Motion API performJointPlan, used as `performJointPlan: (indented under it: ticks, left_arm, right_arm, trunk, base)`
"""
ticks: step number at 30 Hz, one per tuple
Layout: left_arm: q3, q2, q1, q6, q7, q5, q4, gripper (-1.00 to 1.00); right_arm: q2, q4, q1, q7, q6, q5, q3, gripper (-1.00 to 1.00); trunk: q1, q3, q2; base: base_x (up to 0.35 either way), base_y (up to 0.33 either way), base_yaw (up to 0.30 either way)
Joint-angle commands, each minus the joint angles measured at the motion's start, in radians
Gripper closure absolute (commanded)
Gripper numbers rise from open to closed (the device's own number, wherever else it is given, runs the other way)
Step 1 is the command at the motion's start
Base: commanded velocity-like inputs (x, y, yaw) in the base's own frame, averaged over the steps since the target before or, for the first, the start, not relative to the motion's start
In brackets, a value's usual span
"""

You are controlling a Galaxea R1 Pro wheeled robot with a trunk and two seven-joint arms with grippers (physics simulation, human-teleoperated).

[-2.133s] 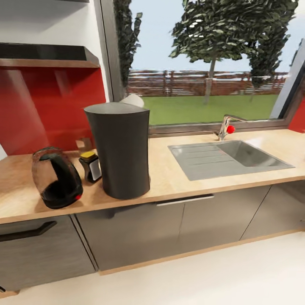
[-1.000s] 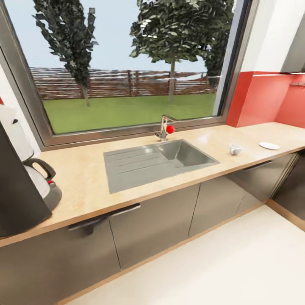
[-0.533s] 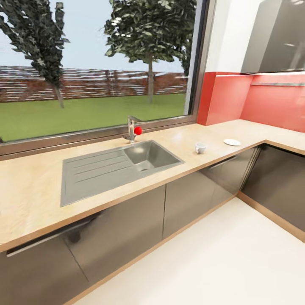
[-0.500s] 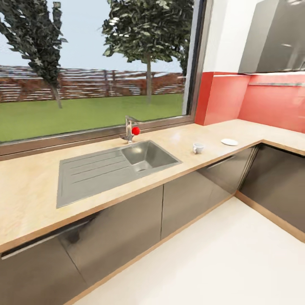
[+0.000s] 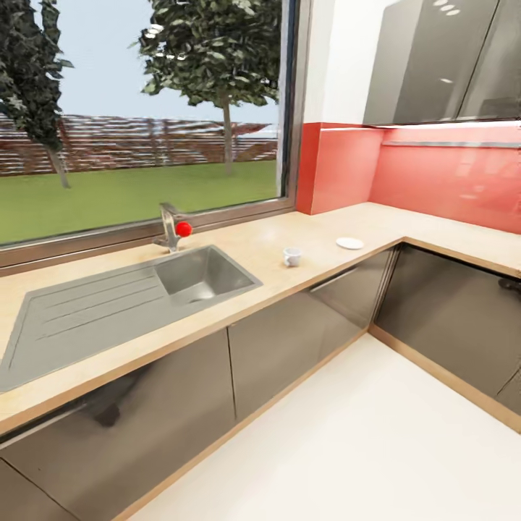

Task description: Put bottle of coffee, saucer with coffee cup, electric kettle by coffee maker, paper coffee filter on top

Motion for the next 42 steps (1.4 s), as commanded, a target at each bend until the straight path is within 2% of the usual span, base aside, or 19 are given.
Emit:
performJointPlan:
  ticks: [1, 35, 42]
  left_arm:
    - [-0.005, 0.0, -0.001, -0.006, -0.002, 0.002, 0.002, -1.0]
    - [-0.005, 0.0, -0.001, -0.006, -0.002, 0.002, 0.002, -1.0]
    - [-0.005, 0.0, -0.001, -0.006, -0.002, 0.002, 0.002, -1.0]
  right_arm:
    - [0.0, 0.0, 0.0, 0.008, 0.001, -0.009, -0.002, -1.0]
    - [0.0, 0.0, 0.0, 0.006, 0.0, -0.007, -0.001, -1.0]
    - [0.0, 0.0, 0.0, 0.006, 0.0, -0.007, -0.001, -1.0]
  trunk:
    - [0.0, -0.001, 0.0]
    - [0.0, -0.001, 0.0]
    - [0.0, -0.001, 0.0]
  base:
    - [0.237, -0.261, -0.012]
    - [0.254, -0.238, -0.001]
    - [0.141, -0.263, 0.0]
